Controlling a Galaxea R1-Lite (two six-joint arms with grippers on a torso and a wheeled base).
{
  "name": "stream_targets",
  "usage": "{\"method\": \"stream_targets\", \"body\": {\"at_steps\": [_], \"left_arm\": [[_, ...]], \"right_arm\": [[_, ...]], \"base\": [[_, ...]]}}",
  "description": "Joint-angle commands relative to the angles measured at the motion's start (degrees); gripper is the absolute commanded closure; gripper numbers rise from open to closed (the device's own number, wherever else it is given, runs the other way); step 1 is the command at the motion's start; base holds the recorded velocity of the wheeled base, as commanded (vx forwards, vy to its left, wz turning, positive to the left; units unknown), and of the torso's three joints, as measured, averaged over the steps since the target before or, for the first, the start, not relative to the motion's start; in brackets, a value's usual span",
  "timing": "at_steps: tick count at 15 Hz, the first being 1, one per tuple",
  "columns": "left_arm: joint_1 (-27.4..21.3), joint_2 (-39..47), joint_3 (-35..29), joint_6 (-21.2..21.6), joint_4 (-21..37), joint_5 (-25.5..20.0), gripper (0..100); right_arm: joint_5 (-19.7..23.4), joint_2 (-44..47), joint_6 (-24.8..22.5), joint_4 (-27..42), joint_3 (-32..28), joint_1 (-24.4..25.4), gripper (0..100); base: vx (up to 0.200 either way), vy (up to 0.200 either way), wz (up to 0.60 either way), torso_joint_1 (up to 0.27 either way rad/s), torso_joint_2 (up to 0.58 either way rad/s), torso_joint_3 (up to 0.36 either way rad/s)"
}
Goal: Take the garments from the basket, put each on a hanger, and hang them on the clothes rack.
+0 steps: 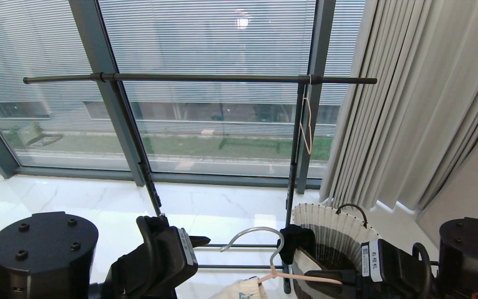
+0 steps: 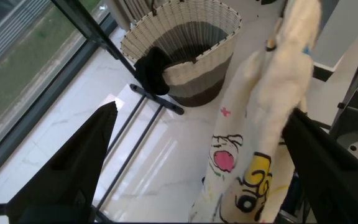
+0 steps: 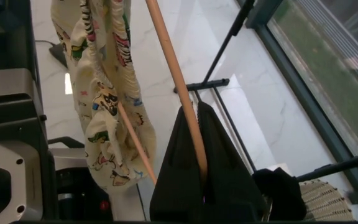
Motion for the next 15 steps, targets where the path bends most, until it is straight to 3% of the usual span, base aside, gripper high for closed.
{"method": "stream_targets", "body": {"at_steps": [1, 11, 12, 15], "left_arm": [[-0.2, -1.2, 0.1, 0.0, 0.0, -0.1, 0], [1.1, 1.3, 3.3, -0.6, 0.0, 0.0, 0], [1.1, 1.5, 3.1, -0.6, 0.0, 0.0, 100], [1.1, 1.4, 2.9, -0.5, 0.0, 0.0, 100]], "right_arm": [[0.0, 0.2, 0.0, 0.0, -0.1, -1.3, 100], [0.0, -4.6, 0.2, 0.0, -1.4, -1.1, 100], [0.0, -4.8, 0.2, 0.0, -1.3, -0.9, 100], [0.0, -4.7, 0.1, 0.0, -1.3, -0.6, 100]], "base": [[0.0, 0.0, 0.0, 0.0, 0.0, 0.0], [0.0, 0.0, 0.0, 0.0, 0.0, 0.0], [0.0, 0.0, 0.0, 0.0, 0.0, 0.0], [0.0, 0.0, 0.0, 0.0, 0.0, 0.0]]}}
